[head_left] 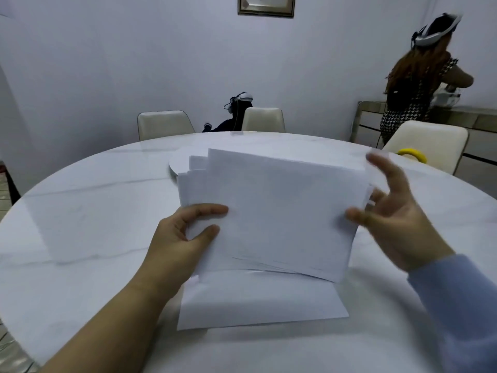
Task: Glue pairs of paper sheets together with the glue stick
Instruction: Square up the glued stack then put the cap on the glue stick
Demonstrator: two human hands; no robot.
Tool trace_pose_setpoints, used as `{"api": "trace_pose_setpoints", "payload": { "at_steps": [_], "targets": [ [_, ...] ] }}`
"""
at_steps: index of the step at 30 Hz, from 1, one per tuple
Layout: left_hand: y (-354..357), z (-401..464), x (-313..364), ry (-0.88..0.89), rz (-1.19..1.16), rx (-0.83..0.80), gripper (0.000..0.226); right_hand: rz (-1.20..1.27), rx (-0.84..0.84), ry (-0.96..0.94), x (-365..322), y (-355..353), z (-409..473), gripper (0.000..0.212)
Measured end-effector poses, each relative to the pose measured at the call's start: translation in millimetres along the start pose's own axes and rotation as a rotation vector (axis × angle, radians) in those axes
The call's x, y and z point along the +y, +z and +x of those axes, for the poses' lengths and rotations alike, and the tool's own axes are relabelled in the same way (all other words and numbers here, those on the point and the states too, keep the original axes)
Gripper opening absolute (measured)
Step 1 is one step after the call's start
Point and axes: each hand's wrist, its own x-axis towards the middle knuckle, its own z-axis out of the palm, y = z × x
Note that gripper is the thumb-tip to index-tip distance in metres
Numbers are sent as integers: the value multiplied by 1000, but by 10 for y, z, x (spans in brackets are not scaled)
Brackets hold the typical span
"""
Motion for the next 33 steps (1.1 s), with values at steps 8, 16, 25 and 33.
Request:
{"api": "trace_pose_setpoints", "payload": {
  "at_steps": [8, 16, 25, 33],
  "targets": [
    [-57, 50, 49, -75, -166, 13, 30, -24, 48, -141, 53, 252, -26, 93],
    [-116, 28, 141, 38, -101, -96, 34, -124, 125, -57, 138, 317, -133, 36],
    [-69, -72, 159, 107, 142, -45, 47, -13, 85, 36, 207, 433, -209, 20],
    [-186, -207, 219, 176, 190, -109, 25, -92, 43, 34, 148, 502, -320, 35]
  ]
}}
